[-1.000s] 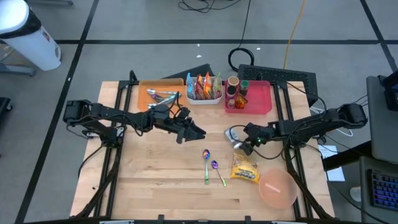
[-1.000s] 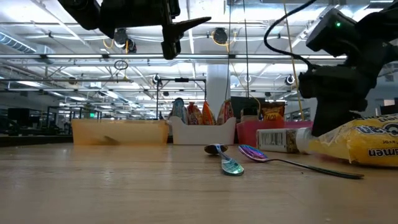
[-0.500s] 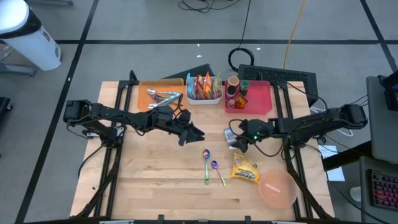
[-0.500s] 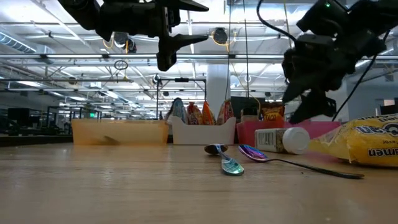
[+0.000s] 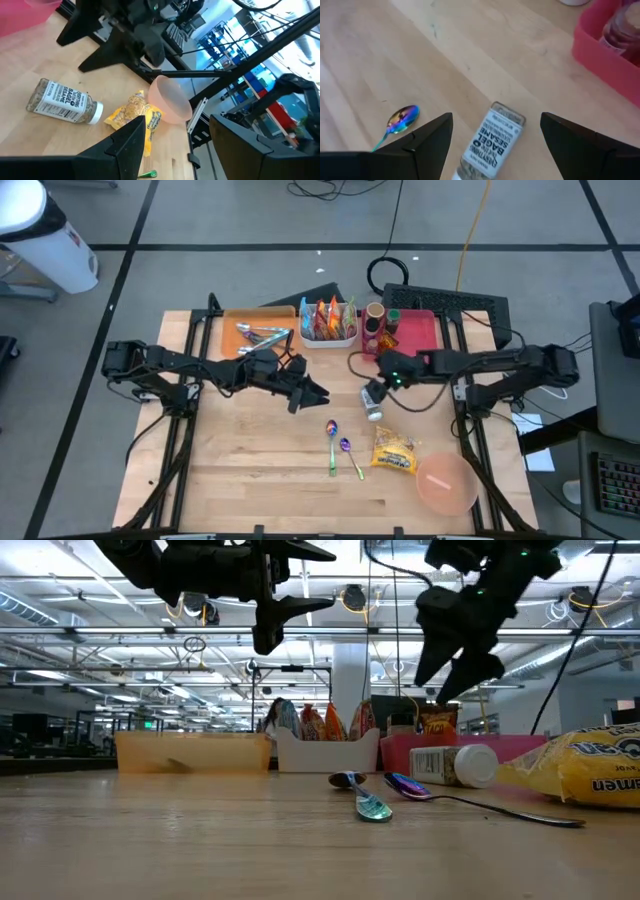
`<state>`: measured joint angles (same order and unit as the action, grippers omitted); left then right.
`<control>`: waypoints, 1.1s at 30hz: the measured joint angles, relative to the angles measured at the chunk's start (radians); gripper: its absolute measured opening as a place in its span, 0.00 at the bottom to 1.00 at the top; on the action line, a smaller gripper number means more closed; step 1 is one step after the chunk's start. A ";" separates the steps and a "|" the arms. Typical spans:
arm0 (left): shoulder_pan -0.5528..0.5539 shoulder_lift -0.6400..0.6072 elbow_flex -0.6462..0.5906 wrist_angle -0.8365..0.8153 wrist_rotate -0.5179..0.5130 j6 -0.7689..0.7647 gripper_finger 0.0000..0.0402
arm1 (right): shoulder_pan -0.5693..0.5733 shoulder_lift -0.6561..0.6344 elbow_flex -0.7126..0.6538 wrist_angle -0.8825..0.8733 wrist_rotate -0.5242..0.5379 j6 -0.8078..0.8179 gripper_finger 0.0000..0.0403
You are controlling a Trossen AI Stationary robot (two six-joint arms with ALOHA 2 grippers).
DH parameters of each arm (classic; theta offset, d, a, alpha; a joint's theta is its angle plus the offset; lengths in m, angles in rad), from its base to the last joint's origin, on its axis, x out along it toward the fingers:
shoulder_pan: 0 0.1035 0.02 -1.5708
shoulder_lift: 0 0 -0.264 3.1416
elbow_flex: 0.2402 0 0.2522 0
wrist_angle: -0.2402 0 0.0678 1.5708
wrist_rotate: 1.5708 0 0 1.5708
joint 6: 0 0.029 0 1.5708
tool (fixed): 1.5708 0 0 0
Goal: Pick & Place Food Item
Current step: Put the white spice bottle into the red bin
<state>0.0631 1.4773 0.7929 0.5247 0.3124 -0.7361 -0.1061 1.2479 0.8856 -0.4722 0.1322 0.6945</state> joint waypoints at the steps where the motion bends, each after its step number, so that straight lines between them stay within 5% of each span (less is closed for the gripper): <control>1: 0.001 0.000 0.000 -0.001 0.000 0.000 0.57 | 0.000 0.028 0.020 -0.005 0.002 0.000 0.73; 11: 0.008 0.000 0.000 -0.006 0.102 -0.007 0.57 | 0.015 0.294 0.183 -0.218 0.015 0.055 0.73; 33: -0.006 0.000 0.000 -0.006 0.204 -0.033 0.57 | 0.089 0.414 0.154 -0.134 0.020 0.267 0.73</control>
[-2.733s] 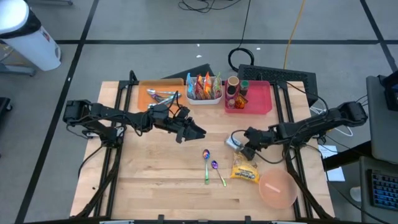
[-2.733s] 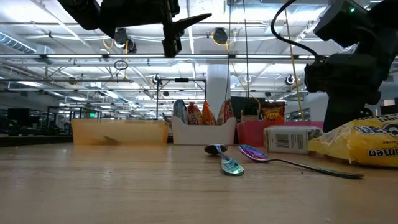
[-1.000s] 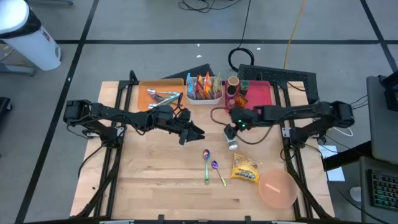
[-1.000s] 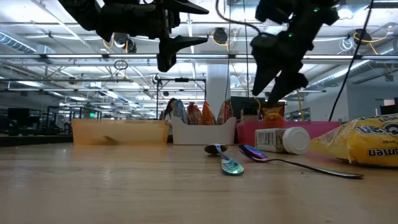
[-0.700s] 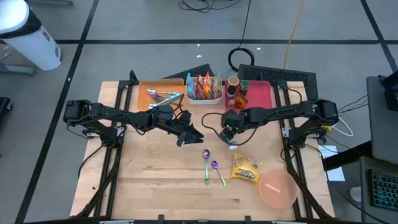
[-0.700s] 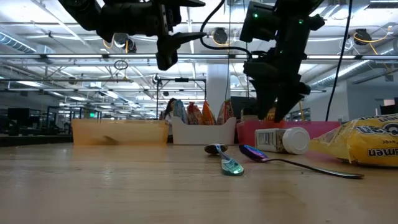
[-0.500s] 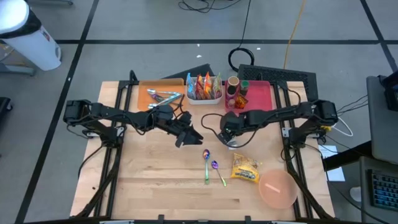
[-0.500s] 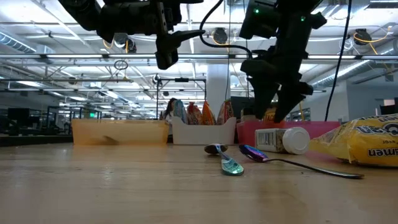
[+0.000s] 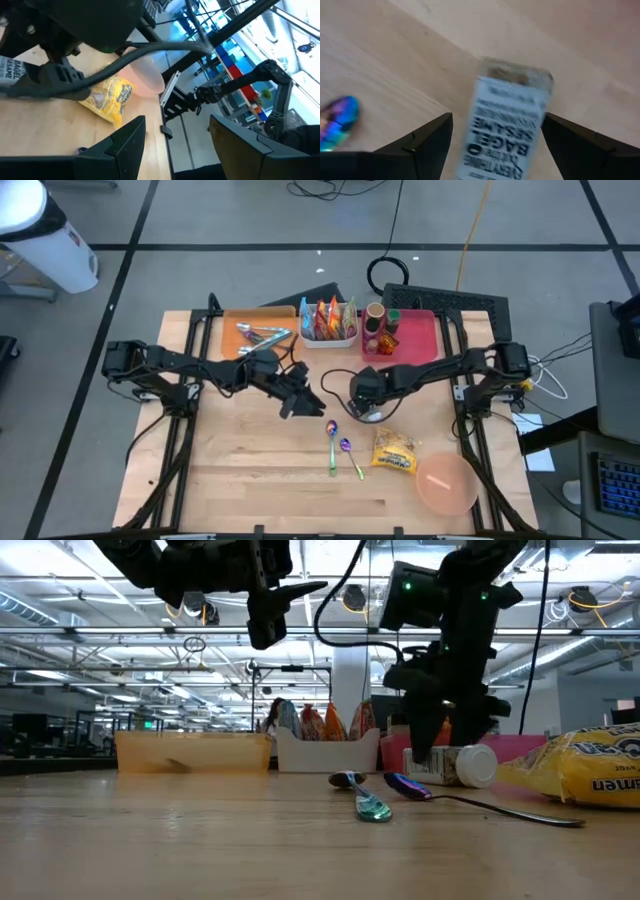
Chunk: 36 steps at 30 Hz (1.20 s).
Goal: Pick & Place Food Item
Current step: Put the white spice bottle into the red bin
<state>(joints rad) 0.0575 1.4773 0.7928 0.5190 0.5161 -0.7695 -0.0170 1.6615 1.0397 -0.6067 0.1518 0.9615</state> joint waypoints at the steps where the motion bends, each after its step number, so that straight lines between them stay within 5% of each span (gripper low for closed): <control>1: -0.002 0.000 0.000 0.000 0.000 -0.004 0.57 | 0.000 0.008 0.000 -0.002 -0.002 0.000 0.73; 36: -0.027 0.000 0.000 0.001 -0.047 -0.032 0.57 | 0.046 0.023 -0.022 -0.063 -0.097 0.022 0.73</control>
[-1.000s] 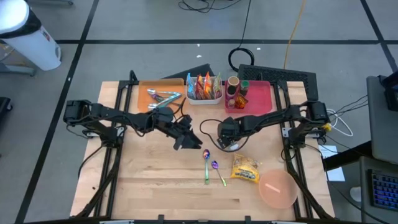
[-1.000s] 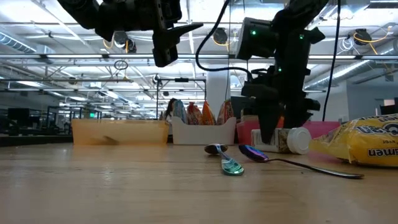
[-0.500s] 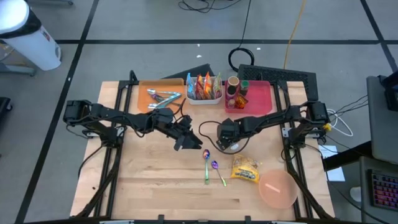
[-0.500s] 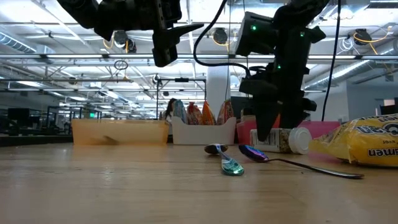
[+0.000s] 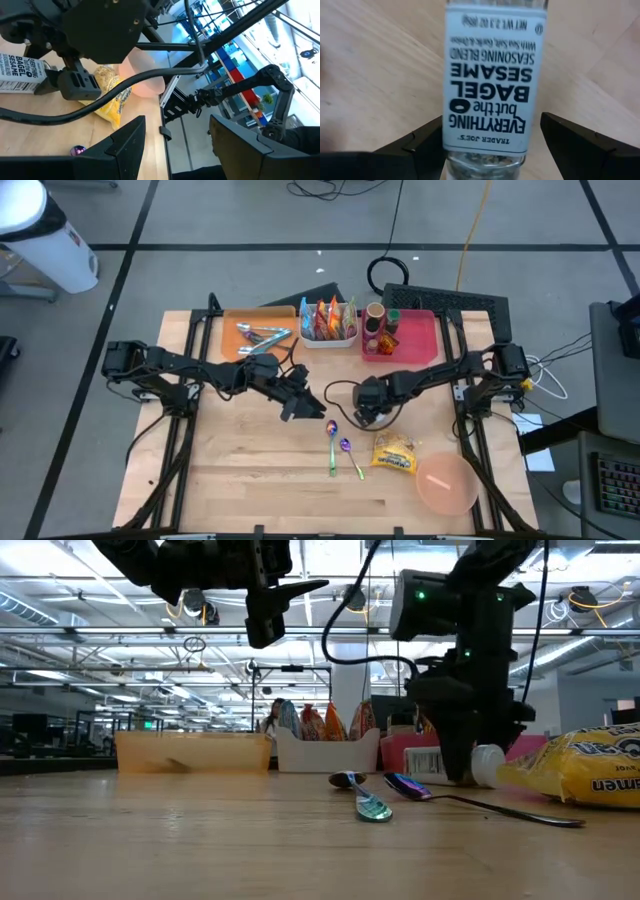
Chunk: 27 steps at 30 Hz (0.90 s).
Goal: Pick & Place Food Item
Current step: Put the white spice bottle into the red bin
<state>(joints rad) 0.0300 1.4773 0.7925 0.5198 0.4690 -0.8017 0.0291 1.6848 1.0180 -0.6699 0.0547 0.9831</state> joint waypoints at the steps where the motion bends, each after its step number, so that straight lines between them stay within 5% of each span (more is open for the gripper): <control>1: 0.000 0.000 0.000 0.000 0.000 -0.001 0.57 | 0.000 0.000 -0.010 0.005 0.000 0.002 0.73; 7: 0.000 0.000 0.000 0.000 -0.008 -0.005 0.57 | 0.004 -0.005 -0.062 0.029 0.001 0.023 0.69; 15: 0.000 0.000 0.000 0.000 -0.032 -0.005 0.57 | 0.018 -0.029 -0.072 0.057 0.003 -0.041 0.47; 27: 0.026 0.000 -0.001 -0.021 -0.077 0.009 0.57 | 0.019 -0.319 -0.075 0.080 -0.007 -0.143 0.47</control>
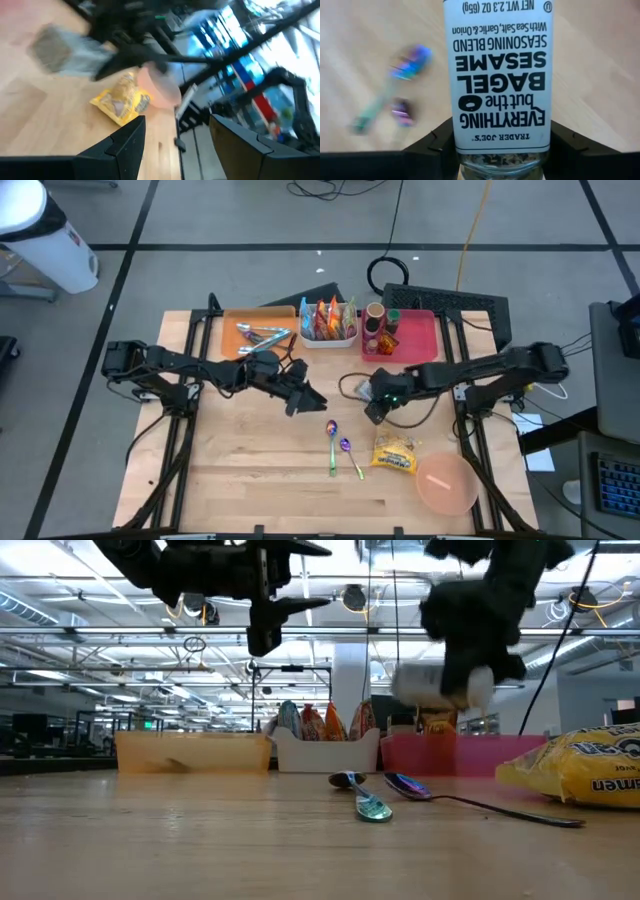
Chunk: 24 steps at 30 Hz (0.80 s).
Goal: Pick & Place Food Item
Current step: Put the white spice bottle into the red bin
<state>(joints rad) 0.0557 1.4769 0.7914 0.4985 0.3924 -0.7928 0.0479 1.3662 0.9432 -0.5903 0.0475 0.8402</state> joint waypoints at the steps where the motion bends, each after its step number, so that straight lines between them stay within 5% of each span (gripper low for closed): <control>1: 0.004 0.000 0.000 -0.001 -0.019 -0.024 0.57 | 0.000 -0.032 0.000 0.016 0.000 -0.007 0.47; 9: 0.054 0.000 0.000 -0.002 -0.139 -0.362 0.57 | 0.000 -0.186 0.002 0.140 0.005 -0.132 0.47; 24: 0.069 0.036 0.026 -0.020 -0.131 -0.608 0.57 | 0.000 -0.123 0.008 0.273 -0.026 -0.232 0.47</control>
<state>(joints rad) 0.1249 1.5132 0.8172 0.4784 0.2614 -1.4010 0.0479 1.2427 0.9514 -0.3168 0.0210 0.6079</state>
